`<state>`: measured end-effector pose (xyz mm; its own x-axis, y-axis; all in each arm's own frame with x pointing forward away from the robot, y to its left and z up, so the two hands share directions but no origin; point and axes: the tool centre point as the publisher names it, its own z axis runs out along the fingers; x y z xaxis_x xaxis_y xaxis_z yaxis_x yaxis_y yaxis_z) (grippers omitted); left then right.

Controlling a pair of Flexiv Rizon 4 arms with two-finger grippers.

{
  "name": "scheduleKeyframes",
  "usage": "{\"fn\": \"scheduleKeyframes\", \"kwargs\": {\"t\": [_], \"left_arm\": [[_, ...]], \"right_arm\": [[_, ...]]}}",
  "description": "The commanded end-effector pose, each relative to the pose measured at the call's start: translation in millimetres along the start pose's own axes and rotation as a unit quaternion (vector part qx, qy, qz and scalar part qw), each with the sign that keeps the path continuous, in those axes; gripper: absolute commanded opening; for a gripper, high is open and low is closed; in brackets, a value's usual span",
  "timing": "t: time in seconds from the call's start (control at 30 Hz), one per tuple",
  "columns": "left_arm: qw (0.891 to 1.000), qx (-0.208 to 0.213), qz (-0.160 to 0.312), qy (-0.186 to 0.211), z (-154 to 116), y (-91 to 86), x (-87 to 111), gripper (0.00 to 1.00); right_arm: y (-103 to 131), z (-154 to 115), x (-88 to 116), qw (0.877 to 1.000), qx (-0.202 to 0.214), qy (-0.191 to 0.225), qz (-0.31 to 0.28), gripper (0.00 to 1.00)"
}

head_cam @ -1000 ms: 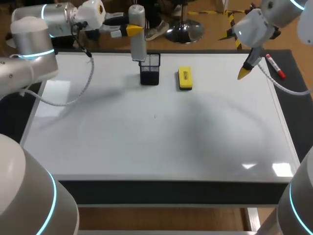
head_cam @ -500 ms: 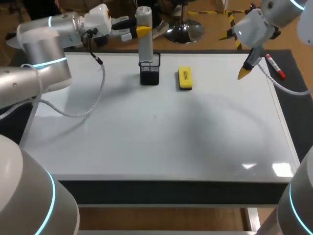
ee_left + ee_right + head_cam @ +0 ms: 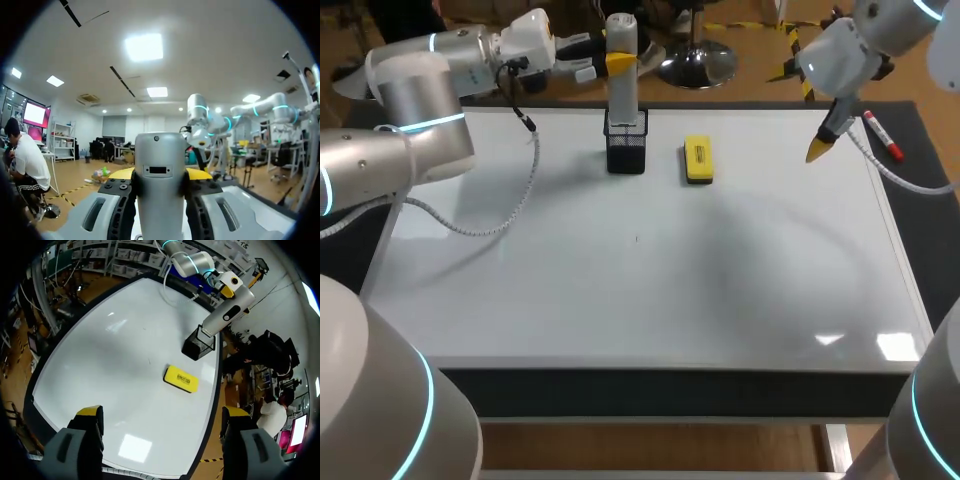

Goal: Pick up the inspection probe, press it on each red-marked spot on the whiteboard one by one, put down the probe, pick up the eraser, and wipe off all the red marks.

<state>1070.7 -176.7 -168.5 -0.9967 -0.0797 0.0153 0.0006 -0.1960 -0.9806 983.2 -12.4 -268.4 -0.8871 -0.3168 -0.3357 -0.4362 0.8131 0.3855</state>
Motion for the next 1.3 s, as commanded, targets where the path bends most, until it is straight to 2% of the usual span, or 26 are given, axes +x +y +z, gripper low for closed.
{"fn": "scheduleKeyframes", "kwargs": {"t": [0.03, 0.53, 1.3], "left_arm": [[1.0, 0.0, -0.001, 0.031, 1, 6.7, -9.2, 0.0], [1.0, 0.003, -0.01, 0.029, -3, 30.0, -21.4, 0.0], [1.0, 0.003, -0.019, 0.009, -8, 67.1, -29.1, 0.0]], "right_arm": [[0, 0, 0, 1.0, 0.001, 0.002, -0.001, 1.0], [0, 0, 0, 1.0, 0.001, 0.002, -0.001, 1.0], [0, 0, 0, 1.0, 0.001, 0.002, -0.001, 1.0]]}}
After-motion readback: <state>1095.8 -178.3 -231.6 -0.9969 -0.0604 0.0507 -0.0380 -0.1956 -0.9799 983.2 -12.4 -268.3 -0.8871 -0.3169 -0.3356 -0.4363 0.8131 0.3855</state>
